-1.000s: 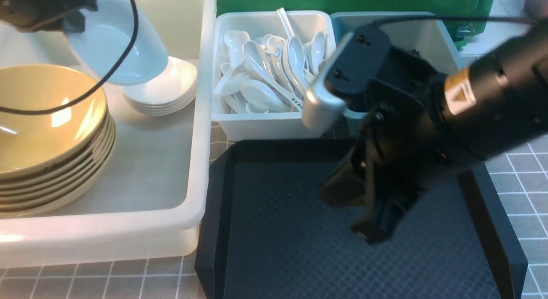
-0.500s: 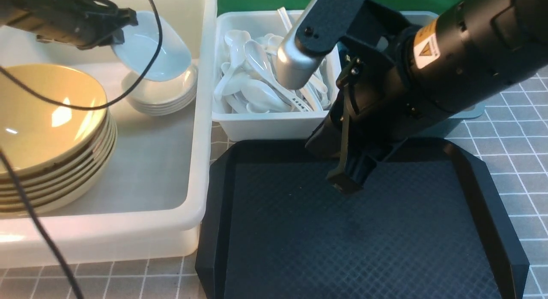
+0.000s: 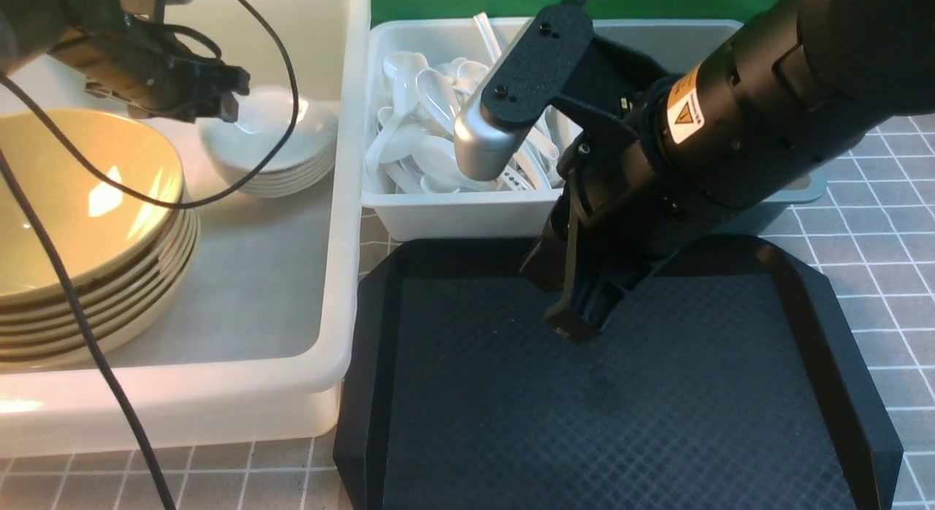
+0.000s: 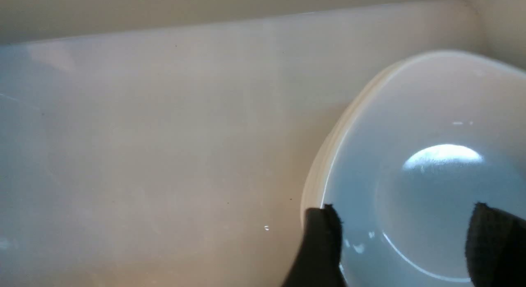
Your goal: On grey table put chopsticks spoon bowls plates into blue grey white boxes.
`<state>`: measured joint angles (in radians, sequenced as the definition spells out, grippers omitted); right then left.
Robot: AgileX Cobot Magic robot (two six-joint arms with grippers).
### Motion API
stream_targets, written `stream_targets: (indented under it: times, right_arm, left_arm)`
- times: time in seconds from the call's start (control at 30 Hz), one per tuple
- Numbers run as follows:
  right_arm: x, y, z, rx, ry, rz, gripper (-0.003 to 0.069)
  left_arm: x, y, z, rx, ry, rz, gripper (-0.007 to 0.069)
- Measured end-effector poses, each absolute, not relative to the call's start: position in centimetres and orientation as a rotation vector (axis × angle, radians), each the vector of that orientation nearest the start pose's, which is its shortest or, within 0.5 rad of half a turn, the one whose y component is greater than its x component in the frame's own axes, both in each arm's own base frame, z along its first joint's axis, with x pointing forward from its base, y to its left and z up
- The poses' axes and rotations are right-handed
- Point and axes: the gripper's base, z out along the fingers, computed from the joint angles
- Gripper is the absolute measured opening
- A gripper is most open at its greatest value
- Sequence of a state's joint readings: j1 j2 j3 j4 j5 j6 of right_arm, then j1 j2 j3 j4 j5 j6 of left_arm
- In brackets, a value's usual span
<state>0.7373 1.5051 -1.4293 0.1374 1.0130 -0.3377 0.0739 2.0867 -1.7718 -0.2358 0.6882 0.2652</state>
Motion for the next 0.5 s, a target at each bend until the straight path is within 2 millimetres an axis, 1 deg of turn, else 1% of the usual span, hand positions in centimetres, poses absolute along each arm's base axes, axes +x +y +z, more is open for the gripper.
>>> stream_targets:
  times: [0.03,0.07,0.13,0.17,0.2,0.27,0.3,0.33,0.37,0.4,0.43,0.47,0.5]
  right_arm:
    - [22.9,22.2,35.6,-1.290,2.263,0.324,0.0044]
    - [22.8,22.2,35.6,-1.291,2.264,0.324,0.0044]
    - [22.7,22.1,35.4,-1.304,2.282,0.321,0.0044]
    - [22.6,22.0,35.4,-1.311,2.291,0.317,0.0044]
    - [22.6,22.0,35.4,-1.317,2.301,0.316,0.0044]
    - [22.5,21.9,35.6,-1.314,2.305,0.317,0.0045]
    - [22.4,21.8,35.8,-1.306,2.301,0.320,0.0045]
    - [22.0,21.4,36.5,-1.283,2.288,0.328,0.0045]
    - [21.9,21.3,36.7,-1.278,2.284,0.330,0.0045]
    - [21.7,21.2,37.0,-1.272,2.277,0.332,0.0045]
    - [21.2,20.7,37.9,-1.259,2.251,0.339,0.0045]
    - [21.1,20.6,38.0,-1.256,2.248,0.340,0.0045]
    - [20.7,20.2,38.6,-1.246,2.228,0.345,0.0045]
  left_arm:
    - [47.7,2.2,24.5,0.081,2.462,-0.109,0.0479]
    - [47.7,2.2,24.5,0.083,2.461,-0.107,0.0498]
    - [47.4,2.2,25.4,0.100,2.453,-0.092,0.0579]
    - [47.3,2.2,26.2,0.105,2.442,-0.089,0.0602]
    - [47.0,2.1,27.5,0.108,2.427,-0.089,0.0615]
    - [46.3,1.9,29.8,0.105,2.406,-0.093,0.0616]
    - [45.7,1.8,31.5,0.110,2.387,-0.089,0.0606]
    - [44.4,1.4,34.5,0.131,2.350,-0.077,0.0559]
    - [43.9,1.3,35.2,0.139,2.350,-0.068,0.0545]
    - [43.0,1.0,36.6,0.152,2.331,-0.059,0.0512]
    - [41.3,0.5,38.8,0.185,2.316,-0.034,0.0442]
    - [41.0,0.3,39.1,0.192,2.322,-0.029,0.0432]
    - [38.9,-0.1,41.3,0.217,2.312,-0.005,0.0351]
